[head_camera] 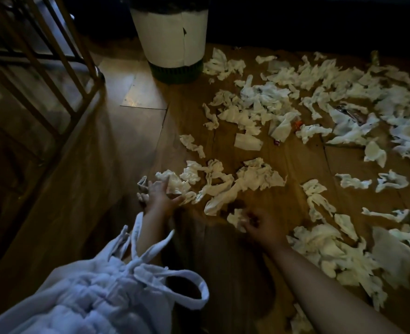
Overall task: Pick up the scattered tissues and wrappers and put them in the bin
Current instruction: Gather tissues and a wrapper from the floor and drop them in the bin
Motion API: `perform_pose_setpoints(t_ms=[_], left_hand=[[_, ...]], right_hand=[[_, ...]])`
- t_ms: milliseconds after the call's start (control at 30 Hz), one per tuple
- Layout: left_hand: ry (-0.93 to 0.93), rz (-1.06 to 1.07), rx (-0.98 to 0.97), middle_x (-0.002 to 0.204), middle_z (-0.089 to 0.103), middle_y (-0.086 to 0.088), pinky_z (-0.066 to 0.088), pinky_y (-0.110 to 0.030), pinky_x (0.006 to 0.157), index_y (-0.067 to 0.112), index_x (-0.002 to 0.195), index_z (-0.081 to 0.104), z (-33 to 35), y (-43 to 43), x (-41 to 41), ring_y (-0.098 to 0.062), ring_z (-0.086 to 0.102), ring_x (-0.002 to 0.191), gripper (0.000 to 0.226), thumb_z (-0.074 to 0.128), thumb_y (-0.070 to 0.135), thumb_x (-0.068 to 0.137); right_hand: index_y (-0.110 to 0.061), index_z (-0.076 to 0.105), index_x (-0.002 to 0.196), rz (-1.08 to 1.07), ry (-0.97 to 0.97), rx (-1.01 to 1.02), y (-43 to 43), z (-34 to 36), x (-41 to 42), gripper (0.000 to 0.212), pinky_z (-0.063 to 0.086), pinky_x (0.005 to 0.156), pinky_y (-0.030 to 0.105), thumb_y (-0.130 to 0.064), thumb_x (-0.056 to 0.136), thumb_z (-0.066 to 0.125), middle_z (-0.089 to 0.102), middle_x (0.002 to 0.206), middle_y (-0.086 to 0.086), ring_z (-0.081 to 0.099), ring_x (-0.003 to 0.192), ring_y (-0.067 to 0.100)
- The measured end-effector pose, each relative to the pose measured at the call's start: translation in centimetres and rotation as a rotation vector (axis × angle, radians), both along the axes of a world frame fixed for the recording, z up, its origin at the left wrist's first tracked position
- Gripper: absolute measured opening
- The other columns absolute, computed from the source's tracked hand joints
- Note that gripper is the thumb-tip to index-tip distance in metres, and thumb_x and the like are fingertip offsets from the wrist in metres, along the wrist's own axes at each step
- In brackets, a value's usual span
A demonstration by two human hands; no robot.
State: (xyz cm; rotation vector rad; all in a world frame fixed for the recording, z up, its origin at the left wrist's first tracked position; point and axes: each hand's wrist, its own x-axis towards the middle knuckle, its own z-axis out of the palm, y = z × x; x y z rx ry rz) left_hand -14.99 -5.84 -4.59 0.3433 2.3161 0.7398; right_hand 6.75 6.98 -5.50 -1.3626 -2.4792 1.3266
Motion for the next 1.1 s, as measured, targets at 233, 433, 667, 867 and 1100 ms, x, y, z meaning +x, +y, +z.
perform_pose_setpoints(t_ms=[233, 433, 667, 867, 1100], left_hand=[[-0.132, 0.31, 0.263, 0.111, 0.061, -0.013, 0.053, -0.043, 0.089, 0.019, 0.09, 0.062, -1.9, 0.7, 2.5, -0.024, 0.062, 0.095, 0.008, 0.055, 0.016, 0.087], [-0.105, 0.125, 0.365, 0.111, 0.058, -0.017, 0.053, -0.031, 0.08, 0.004, 0.109, 0.056, -1.3, 0.3, 2.7, -0.025, 0.06, 0.098, 0.024, 0.059, 0.001, 0.086], [-0.258, 0.284, 0.529, 0.11, 0.049, -0.002, 0.054, -0.035, 0.076, 0.015, 0.127, 0.043, 0.3, 0.4, 2.5, -0.021, 0.055, 0.101, 0.049, 0.065, 0.013, 0.083], [-0.312, 0.238, 0.513, 0.115, 0.061, -0.013, 0.054, -0.036, 0.082, 0.007, 0.119, 0.055, -0.1, 0.5, 2.8, -0.026, 0.063, 0.102, 0.037, 0.062, 0.019, 0.086], [-0.356, 0.161, 0.469, 0.114, 0.062, -0.015, 0.054, -0.033, 0.079, 0.007, 0.118, 0.058, -0.3, 1.8, 3.0, -0.023, 0.064, 0.097, 0.036, 0.064, 0.019, 0.084]], right_hand=[[-0.005, 0.063, 0.114, -0.008, 0.091, 0.126, 1.5, 0.9, -3.5, 0.029, 0.038, 0.087, 0.021, -0.015, 0.087, 0.063, 0.052, 0.124, 0.014, 0.052, 0.112, 0.025], [-0.014, 0.042, 0.139, 0.173, 0.004, 0.107, 2.6, 1.4, -7.8, 0.06, 0.031, 0.111, 0.026, -0.008, 0.083, 0.063, 0.02, 0.154, 0.008, 0.023, 0.14, 0.02], [-0.009, 0.06, 0.118, 0.103, 0.024, -0.045, 1.3, 0.5, -6.5, 0.032, 0.037, 0.075, 0.01, -0.012, 0.086, 0.062, 0.056, 0.128, 0.007, 0.053, 0.111, 0.015], [-0.005, 0.058, 0.118, -0.267, 0.272, 0.174, 5.7, 1.1, -6.8, 0.042, 0.038, 0.082, 0.021, -0.017, 0.08, 0.07, 0.055, 0.121, 0.013, 0.053, 0.107, 0.021], [-0.005, 0.06, 0.12, -0.073, -0.159, 0.19, 9.6, 0.1, -7.0, 0.045, 0.029, 0.109, 0.037, -0.03, 0.084, 0.066, 0.043, 0.142, 0.015, 0.036, 0.132, 0.033]])
